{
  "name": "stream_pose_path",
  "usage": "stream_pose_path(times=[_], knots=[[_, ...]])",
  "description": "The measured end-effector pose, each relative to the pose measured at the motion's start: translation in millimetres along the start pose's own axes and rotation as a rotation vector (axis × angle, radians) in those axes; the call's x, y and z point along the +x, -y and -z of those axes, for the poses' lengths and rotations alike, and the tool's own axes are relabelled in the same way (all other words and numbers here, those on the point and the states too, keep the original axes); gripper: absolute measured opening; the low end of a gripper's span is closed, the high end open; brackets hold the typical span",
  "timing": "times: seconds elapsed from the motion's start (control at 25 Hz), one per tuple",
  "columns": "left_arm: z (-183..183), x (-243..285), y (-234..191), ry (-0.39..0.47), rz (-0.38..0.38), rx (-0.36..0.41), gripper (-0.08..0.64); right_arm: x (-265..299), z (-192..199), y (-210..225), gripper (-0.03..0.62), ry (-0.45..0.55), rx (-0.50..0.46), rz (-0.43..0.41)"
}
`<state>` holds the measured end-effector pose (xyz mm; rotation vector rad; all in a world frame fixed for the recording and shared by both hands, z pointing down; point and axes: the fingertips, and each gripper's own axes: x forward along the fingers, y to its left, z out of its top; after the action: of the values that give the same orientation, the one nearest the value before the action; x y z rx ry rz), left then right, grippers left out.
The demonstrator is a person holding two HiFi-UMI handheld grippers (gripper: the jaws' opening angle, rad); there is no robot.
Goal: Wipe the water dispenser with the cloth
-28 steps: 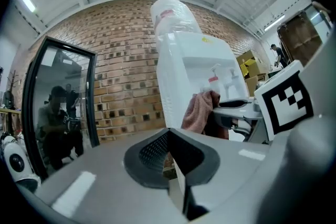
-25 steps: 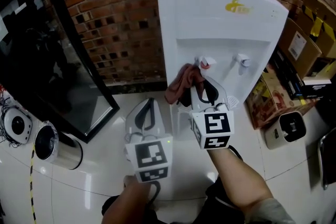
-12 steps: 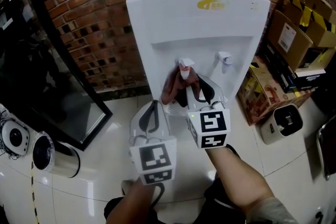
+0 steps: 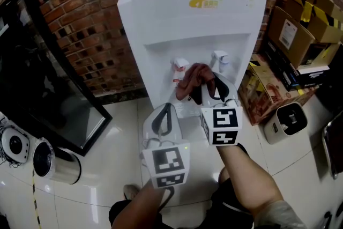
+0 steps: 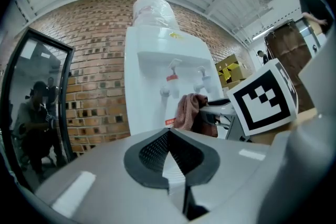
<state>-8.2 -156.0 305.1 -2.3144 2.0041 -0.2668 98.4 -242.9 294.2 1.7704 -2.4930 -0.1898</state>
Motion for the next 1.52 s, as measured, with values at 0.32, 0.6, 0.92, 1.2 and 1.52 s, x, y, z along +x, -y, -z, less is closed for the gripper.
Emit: stream_pose_path(times=[0.32, 0.6, 0.92, 1.2, 1.52], knots=[[-2, 10, 32, 0.008, 0.059, -0.012, 0.000, -8, 10, 55, 0.091, -0.037, 0.034, 0.122], [-2, 19, 55, 0.012, 0.095, -0.026, 0.000, -19, 6, 69, 0.089, -0.038, 0.020, 0.139], [-7, 22, 82, 0.030, 0.141, -0.052, 0.000, -38, 0, 84, 0.089, -0.033, -0.020, 0.144], [-10, 24, 103, 0.040, 0.180, -0.075, 0.000, -52, 6, 116, 0.089, -0.059, -0.024, 0.213], [-1, 27, 126, 0.020, 0.217, -0.059, 0.000, -48, 21, 127, 0.089, -0.092, -0.027, 0.193]])
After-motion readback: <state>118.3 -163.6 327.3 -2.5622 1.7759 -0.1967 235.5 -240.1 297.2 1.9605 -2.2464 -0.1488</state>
